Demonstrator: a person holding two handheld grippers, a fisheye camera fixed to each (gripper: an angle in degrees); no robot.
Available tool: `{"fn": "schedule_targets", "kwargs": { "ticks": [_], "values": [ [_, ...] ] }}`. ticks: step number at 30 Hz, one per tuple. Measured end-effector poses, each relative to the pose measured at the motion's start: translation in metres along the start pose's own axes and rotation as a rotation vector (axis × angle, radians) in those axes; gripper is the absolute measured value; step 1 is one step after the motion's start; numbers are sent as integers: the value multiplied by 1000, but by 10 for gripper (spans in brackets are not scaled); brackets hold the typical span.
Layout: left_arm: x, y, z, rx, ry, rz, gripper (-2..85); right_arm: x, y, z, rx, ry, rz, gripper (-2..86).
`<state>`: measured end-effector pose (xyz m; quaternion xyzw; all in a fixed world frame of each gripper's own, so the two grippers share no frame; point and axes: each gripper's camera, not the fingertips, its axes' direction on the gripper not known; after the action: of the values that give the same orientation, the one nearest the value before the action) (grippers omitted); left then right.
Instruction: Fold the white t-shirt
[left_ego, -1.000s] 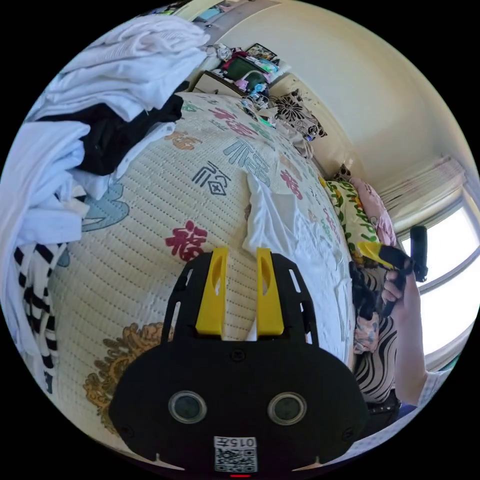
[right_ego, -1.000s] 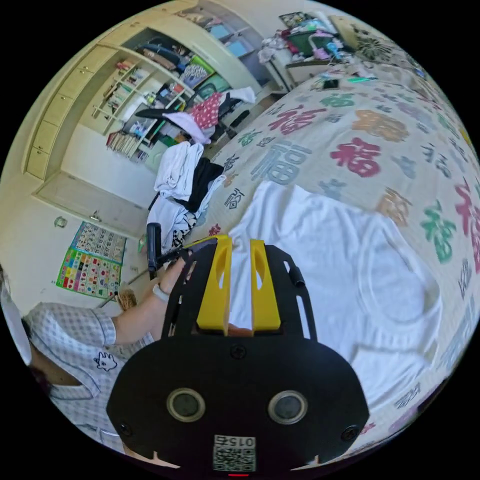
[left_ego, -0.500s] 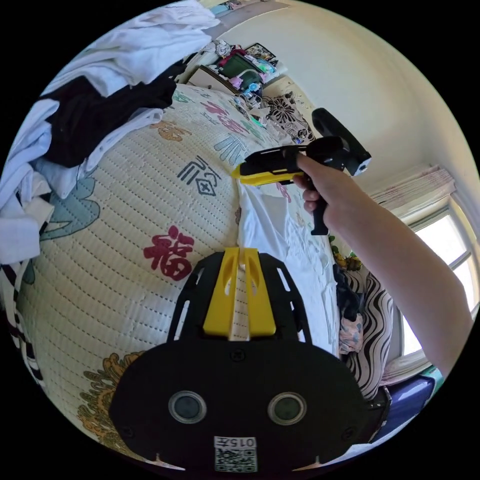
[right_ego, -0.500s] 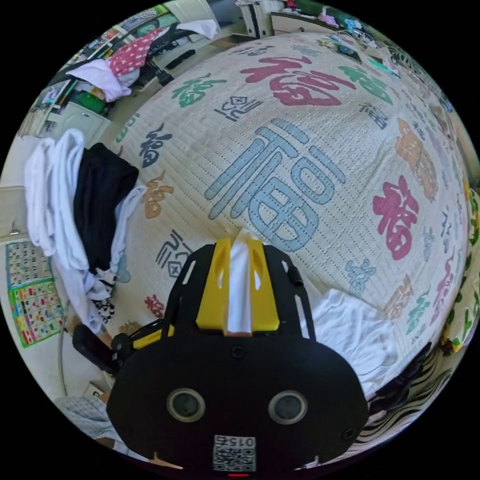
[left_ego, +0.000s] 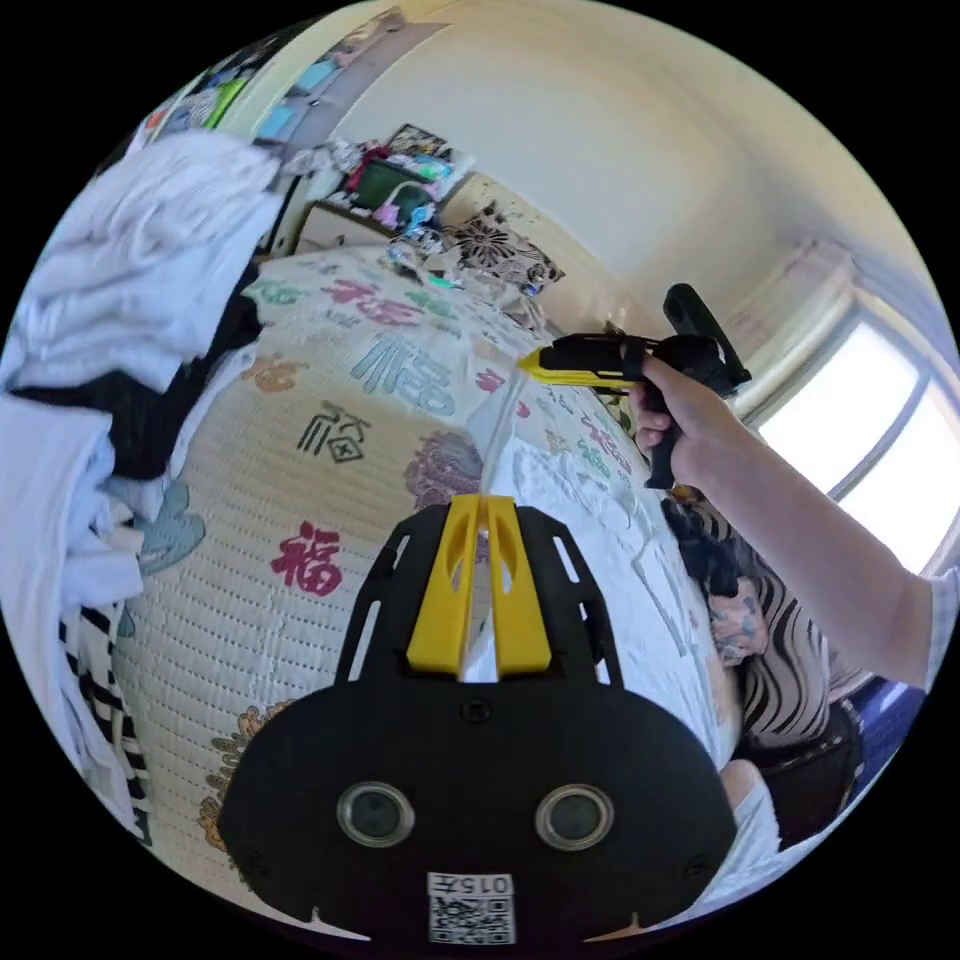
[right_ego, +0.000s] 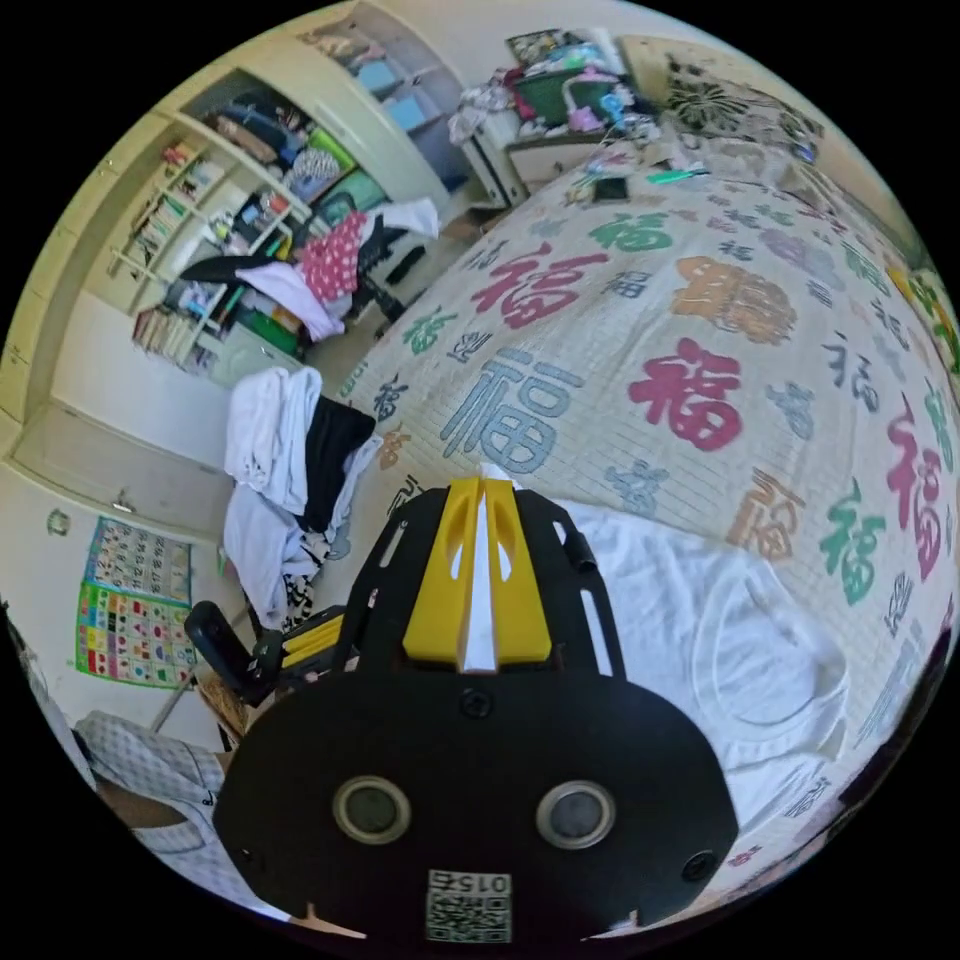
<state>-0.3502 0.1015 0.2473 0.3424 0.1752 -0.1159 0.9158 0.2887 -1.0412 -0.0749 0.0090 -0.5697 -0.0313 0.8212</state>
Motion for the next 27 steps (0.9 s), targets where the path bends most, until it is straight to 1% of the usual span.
{"fn": "schedule_targets", "kwargs": {
  "ticks": [2, 6, 11, 14, 16, 18, 20, 22, 23, 26, 27],
  "values": [
    [34, -3, 2, -9, -3, 95, -5, 32, 27, -36, 90, -37, 59, -1],
    [103, 7, 29, -111, -25, 276, -2, 84, 72, -66, 142, -66, 189, 0],
    [137, 31, 76, -286, 7, 307, 5, 149, 126, -65, 102, -119, 373, 5],
    [144, 40, 98, -395, 96, 287, 14, 172, 141, -63, 48, -188, 408, 15],
    [150, 41, 102, -425, 132, 288, 18, 180, 148, -72, 59, -169, 422, 28],
    [159, 33, 95, -376, 140, 301, 24, 183, 150, -87, 95, -154, 404, 38],
    [162, 20, 90, -312, 127, 293, 27, 176, 141, -105, 129, -145, 328, 45],
    [160, 6, 94, -264, 105, 268, 28, 164, 127, -111, 125, -132, 246, 44],
    [159, -2, 103, -259, 83, 258, 29, 155, 116, -109, 91, -130, 196, 39],
    [156, -10, 142, -343, 39, 265, 28, 147, 94, -87, -39, -195, 176, 12],
    [155, -9, 153, -368, 33, 257, 26, 148, 93, -83, -51, -209, 178, 8]
  ]
}}
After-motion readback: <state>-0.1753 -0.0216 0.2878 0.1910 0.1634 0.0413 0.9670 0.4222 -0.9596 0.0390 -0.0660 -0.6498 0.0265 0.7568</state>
